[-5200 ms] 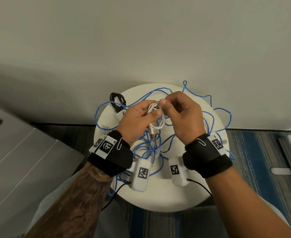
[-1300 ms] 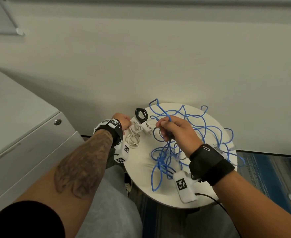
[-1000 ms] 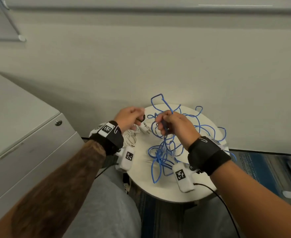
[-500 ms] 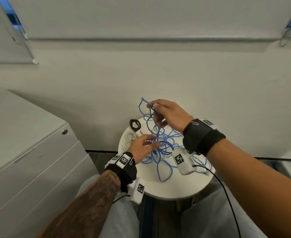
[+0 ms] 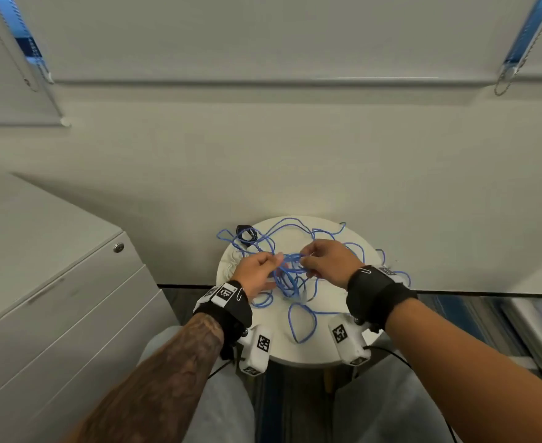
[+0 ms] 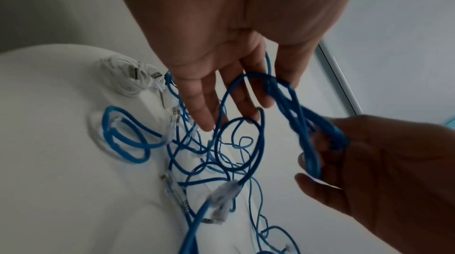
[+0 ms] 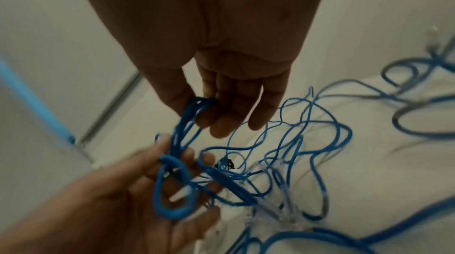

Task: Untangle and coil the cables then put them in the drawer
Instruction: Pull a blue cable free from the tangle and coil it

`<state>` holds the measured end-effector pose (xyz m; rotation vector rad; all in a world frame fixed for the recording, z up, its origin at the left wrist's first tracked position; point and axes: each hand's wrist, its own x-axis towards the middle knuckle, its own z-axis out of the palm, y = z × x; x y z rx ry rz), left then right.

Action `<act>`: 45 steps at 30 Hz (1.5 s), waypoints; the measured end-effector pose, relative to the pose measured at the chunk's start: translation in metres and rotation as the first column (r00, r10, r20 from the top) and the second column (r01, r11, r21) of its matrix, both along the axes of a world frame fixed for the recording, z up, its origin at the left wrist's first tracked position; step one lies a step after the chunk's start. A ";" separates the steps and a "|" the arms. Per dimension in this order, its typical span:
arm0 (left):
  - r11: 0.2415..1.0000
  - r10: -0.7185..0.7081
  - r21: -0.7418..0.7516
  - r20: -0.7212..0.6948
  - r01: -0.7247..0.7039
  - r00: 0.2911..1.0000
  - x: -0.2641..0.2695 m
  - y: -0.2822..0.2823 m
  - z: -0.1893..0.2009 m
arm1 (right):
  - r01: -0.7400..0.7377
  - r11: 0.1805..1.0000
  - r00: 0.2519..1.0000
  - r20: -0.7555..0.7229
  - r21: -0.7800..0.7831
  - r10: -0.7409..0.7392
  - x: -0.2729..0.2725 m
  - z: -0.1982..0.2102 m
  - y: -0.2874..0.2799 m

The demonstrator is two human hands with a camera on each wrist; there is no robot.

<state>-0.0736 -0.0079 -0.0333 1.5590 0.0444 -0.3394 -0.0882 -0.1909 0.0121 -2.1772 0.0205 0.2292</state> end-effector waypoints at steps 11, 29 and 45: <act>0.994 0.088 -0.048 -0.126 -0.094 0.988 0.002 -0.012 0.009 | 0.170 0.944 0.948 0.213 0.284 -0.235 -0.023 0.013 -0.018; 0.894 -0.027 0.404 0.484 -0.196 0.875 -0.003 0.011 0.017 | 0.120 0.705 0.894 0.232 0.699 -0.383 -0.023 0.088 -0.019; 0.835 -0.102 0.491 0.584 -0.250 0.805 0.035 0.033 0.085 | 0.192 0.979 0.880 0.430 0.063 -0.200 -0.008 0.067 -0.031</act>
